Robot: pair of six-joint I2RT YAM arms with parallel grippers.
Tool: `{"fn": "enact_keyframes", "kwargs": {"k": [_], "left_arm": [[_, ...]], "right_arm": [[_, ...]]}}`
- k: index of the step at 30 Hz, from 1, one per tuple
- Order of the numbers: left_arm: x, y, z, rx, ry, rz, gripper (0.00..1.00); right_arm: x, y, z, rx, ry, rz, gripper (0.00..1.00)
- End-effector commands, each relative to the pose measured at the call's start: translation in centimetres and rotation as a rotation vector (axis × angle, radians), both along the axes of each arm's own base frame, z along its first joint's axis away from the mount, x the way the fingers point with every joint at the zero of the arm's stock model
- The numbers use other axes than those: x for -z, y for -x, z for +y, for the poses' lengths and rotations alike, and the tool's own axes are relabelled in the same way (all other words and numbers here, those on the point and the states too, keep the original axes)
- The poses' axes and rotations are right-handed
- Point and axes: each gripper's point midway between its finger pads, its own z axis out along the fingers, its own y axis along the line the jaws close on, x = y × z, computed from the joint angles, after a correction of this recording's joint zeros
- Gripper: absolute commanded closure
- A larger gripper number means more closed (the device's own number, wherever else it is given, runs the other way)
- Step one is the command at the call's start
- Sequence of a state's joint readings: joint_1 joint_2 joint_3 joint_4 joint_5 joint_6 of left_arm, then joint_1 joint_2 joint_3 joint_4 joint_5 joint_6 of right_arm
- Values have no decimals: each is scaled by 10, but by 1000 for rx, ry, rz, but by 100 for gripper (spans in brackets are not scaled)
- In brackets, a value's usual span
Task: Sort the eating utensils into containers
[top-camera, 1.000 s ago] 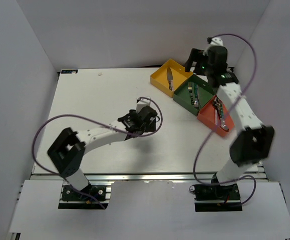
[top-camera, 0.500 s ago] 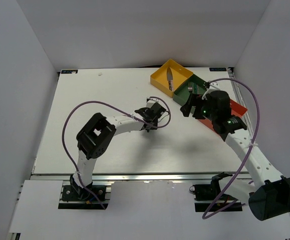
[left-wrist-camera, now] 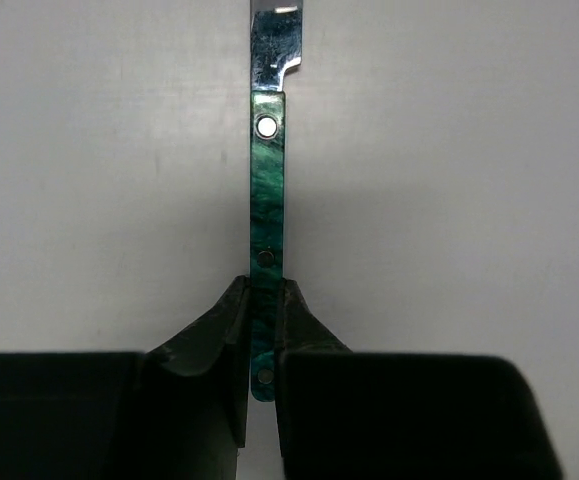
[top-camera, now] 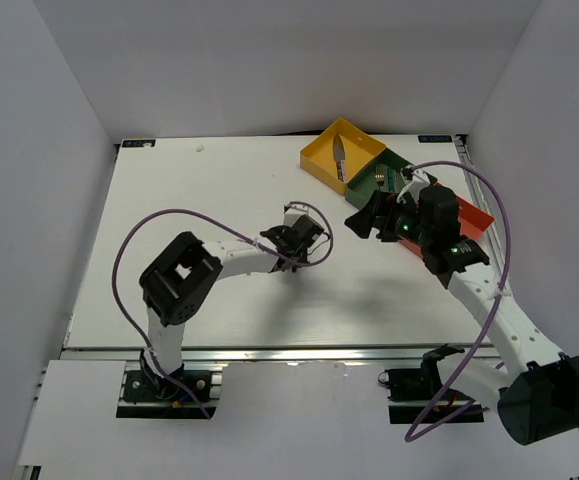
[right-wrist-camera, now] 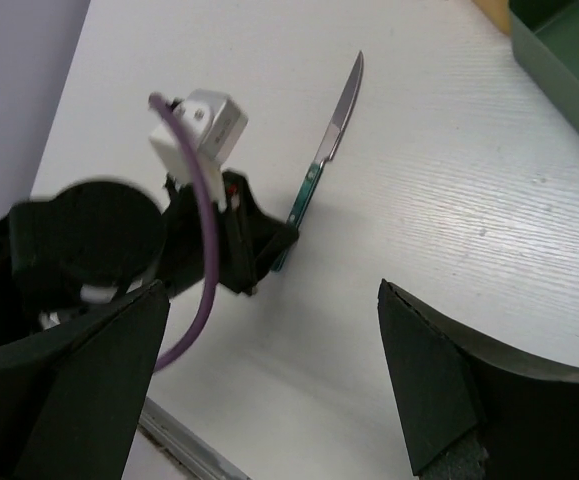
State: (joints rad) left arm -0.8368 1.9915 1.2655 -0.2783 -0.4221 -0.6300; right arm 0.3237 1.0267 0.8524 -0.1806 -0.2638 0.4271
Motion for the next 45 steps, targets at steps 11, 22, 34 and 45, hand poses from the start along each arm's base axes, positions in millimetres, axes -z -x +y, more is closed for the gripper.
{"fn": "enact_keyframes", "kwargs": {"k": [11, 22, 34, 45], "left_arm": [[-122, 95, -24, 181, 476, -135, 100], [-173, 106, -31, 240, 653, -221, 100], [-186, 91, 41, 15, 339, -250, 2], [-184, 132, 162, 27, -71, -256, 2]], "right_arm": [[14, -18, 55, -13, -309, 147, 14], [43, -2, 116, -155, -341, 265, 34], [50, -91, 84, -64, -30, 130, 100], [10, -339, -2, 214, 308, -107, 100]]}}
